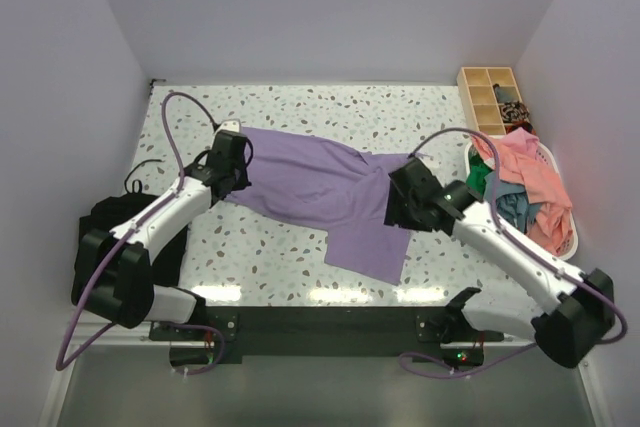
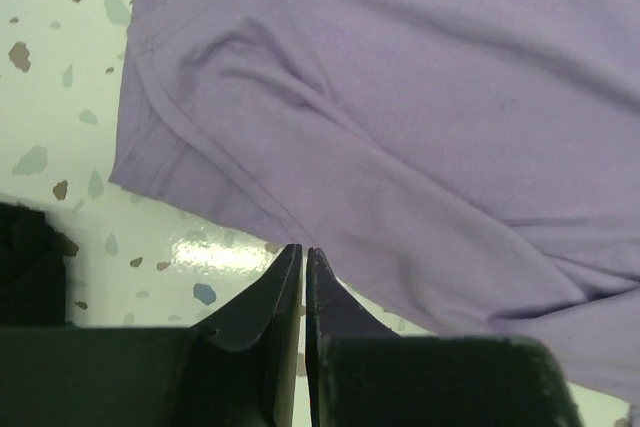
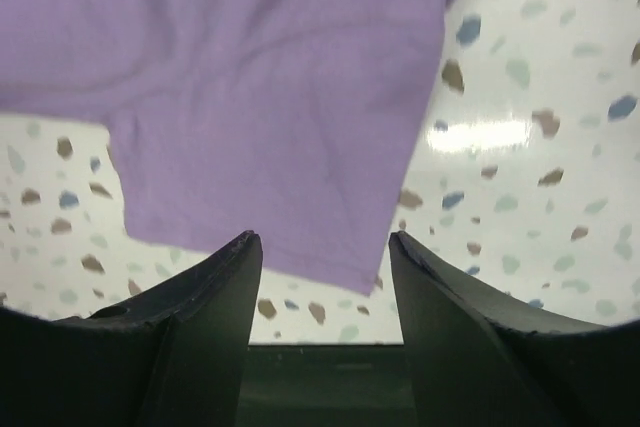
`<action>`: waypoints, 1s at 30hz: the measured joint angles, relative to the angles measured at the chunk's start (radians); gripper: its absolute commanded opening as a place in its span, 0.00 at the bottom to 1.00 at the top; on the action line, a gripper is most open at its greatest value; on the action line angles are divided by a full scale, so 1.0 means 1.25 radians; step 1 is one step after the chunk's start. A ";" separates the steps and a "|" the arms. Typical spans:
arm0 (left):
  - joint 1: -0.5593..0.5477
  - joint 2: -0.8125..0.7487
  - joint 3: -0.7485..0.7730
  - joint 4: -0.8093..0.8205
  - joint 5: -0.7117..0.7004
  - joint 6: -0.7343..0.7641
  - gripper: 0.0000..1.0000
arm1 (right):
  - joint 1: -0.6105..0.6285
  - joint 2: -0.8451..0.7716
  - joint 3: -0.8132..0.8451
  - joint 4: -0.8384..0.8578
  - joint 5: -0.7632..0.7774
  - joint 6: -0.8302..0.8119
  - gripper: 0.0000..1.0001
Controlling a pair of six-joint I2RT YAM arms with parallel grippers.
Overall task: Fold and stack the t-shirts
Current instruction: Flatten out the tshirt
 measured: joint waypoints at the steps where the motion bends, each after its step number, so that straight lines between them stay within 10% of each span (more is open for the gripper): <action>1: 0.000 0.000 0.009 0.002 0.005 0.002 0.13 | -0.011 0.055 0.039 0.011 0.016 -0.015 0.57; 13: 0.000 0.313 0.356 0.148 0.132 0.005 0.12 | -0.131 0.490 0.284 0.252 -0.011 -0.194 0.53; 30: -0.028 0.324 0.082 0.190 0.193 -0.018 0.10 | -0.045 0.435 0.002 0.305 -0.117 -0.168 0.50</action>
